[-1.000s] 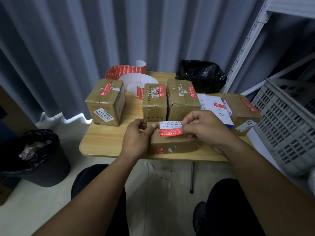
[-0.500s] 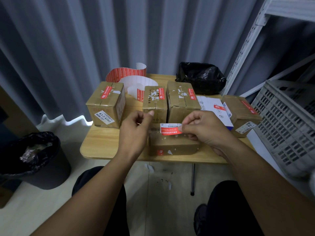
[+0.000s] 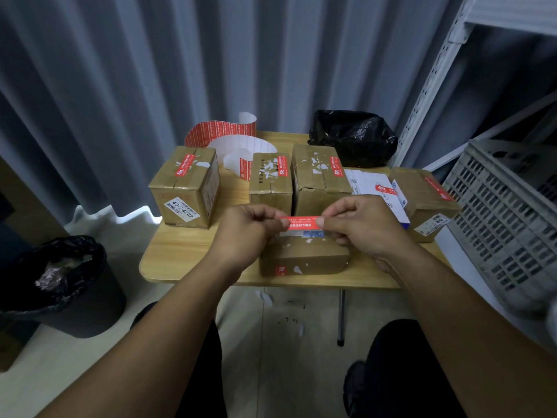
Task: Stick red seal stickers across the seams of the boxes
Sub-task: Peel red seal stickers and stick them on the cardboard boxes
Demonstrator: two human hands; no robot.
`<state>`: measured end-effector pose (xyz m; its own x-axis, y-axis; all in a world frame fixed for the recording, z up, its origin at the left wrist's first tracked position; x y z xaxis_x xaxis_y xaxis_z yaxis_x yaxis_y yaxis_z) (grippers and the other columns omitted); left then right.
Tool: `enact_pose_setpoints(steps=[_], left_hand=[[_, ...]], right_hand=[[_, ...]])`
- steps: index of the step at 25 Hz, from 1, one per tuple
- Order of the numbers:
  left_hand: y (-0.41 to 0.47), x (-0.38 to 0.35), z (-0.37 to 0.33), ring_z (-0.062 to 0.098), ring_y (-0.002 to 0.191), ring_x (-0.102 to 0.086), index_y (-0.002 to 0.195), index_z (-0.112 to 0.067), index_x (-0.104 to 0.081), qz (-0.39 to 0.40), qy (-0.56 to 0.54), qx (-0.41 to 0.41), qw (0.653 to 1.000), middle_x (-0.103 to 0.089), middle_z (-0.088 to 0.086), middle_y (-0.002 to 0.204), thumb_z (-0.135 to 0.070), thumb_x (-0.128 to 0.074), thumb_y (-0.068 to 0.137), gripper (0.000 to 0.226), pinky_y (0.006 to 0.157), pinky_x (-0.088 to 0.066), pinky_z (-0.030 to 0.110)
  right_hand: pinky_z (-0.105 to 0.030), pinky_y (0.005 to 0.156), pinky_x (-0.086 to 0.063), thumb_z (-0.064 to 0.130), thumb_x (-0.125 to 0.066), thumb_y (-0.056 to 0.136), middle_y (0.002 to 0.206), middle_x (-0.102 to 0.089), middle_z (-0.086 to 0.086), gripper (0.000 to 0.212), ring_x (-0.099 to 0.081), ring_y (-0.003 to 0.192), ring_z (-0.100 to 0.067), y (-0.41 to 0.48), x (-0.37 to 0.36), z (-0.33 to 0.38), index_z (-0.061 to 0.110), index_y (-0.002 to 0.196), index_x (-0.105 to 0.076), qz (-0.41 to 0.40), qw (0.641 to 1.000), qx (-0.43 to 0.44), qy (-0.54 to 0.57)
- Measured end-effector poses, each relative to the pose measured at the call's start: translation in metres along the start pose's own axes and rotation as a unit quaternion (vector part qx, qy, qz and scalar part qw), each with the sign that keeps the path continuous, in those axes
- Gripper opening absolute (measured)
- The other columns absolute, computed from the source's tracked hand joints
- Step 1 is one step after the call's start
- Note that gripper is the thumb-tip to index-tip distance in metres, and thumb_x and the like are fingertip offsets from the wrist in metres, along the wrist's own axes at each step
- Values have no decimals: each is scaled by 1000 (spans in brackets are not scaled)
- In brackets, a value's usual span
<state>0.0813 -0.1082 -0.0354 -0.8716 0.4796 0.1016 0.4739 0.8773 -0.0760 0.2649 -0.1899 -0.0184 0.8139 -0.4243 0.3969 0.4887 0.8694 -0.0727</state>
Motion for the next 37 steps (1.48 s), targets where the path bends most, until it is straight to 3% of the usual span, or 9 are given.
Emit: enact_pose_setpoints(steps=[5, 7, 11, 15, 19, 23, 27, 30, 37], left_hand=[[11, 4, -16, -8, 47, -57, 86, -6, -74, -25, 51, -21, 998, -70, 4, 76, -8, -73, 89, 4, 40, -38, 10], [12, 5, -12, -6, 50, -57, 80, -11, -73, -16, 91, -17, 996, -70, 1, 74, -12, -73, 90, 10, 42, -38, 11], [12, 6, 0, 12, 74, -61, 89, -10, -74, -1, 128, 26, 991, -72, 4, 84, -17, -69, 94, 9, 52, -42, 22], [12, 4, 5, 15, 67, -55, 93, -7, -72, 14, 141, 54, 988, -65, 3, 76, -17, -68, 95, 11, 48, -41, 24], [16, 3, 9, 14, 63, -54, 87, -10, -74, 5, 164, 56, 985, -65, 2, 75, -15, -69, 94, 10, 43, -38, 20], [20, -1, 8, 20, 79, -67, 78, -19, -75, -19, 247, 21, 969, -74, 2, 86, -21, -73, 90, 13, 57, -52, 30], [21, 1, 8, 20, 68, -67, 73, -18, -75, -43, 254, 15, 966, -74, 2, 76, -17, -75, 87, 15, 67, -62, 39], [19, 1, 9, 18, 64, -64, 70, -18, -74, -36, 228, 27, 973, -72, 2, 74, -14, -75, 87, 17, 67, -60, 38], [20, 1, 7, 21, 77, -71, 69, -21, -75, -50, 290, 11, 956, -73, -2, 76, -20, -76, 85, 17, 74, -62, 42]], right_hand=[[-24, 52, -47, 14, -81, 84, 56, -64, 3, 12, -55, 56, -9, 9, 3, 1, 12, 78, -70, -13, 1000, 1, 2], [-23, 53, -46, 18, -79, 86, 60, -64, 3, 11, -56, 59, -9, 11, 0, -3, 13, 80, -71, 6, 1000, -10, -20], [-20, 55, -42, 25, -76, 89, 69, -66, 4, 11, -57, 64, -5, 12, -10, -11, 17, 82, -72, 53, 995, -29, -74], [-17, 52, -44, 22, -78, 87, 77, -73, -5, 11, -58, 62, -6, 15, -10, -12, 14, 83, -74, 52, 995, -34, -77], [-24, 62, -48, 18, -79, 86, 80, -72, -4, 8, -59, 66, -8, 19, -12, -12, 12, 83, -74, 47, 995, -30, -86], [-26, 65, -49, 19, -79, 86, 79, -70, 4, 13, -62, 76, -7, 20, -11, -14, 18, 75, -72, 27, 992, -19, -123], [-33, 80, -57, 23, -80, 86, 88, -72, 5, 10, -66, 90, -11, 17, -11, -18, 18, 80, -73, 17, 991, -18, -130], [-36, 83, -58, 22, -80, 86, 89, -72, 4, 9, -65, 92, -12, 17, -12, -18, 18, 80, -74, 20, 991, -20, -128], [-39, 84, -58, 19, -81, 84, 85, -72, 4, 11, -66, 88, -13, 18, -12, -20, 18, 76, -74, 7, 990, -20, -137]])
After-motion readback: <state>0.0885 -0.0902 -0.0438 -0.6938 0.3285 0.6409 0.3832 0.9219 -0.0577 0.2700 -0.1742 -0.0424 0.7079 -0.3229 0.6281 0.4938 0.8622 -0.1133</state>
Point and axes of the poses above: each hand's wrist, its own y-axis towards the middle knuckle, its own x-axis out of the back of the hand, z = x × y, the point moved 10 cm from there along y, towards the middle knuckle
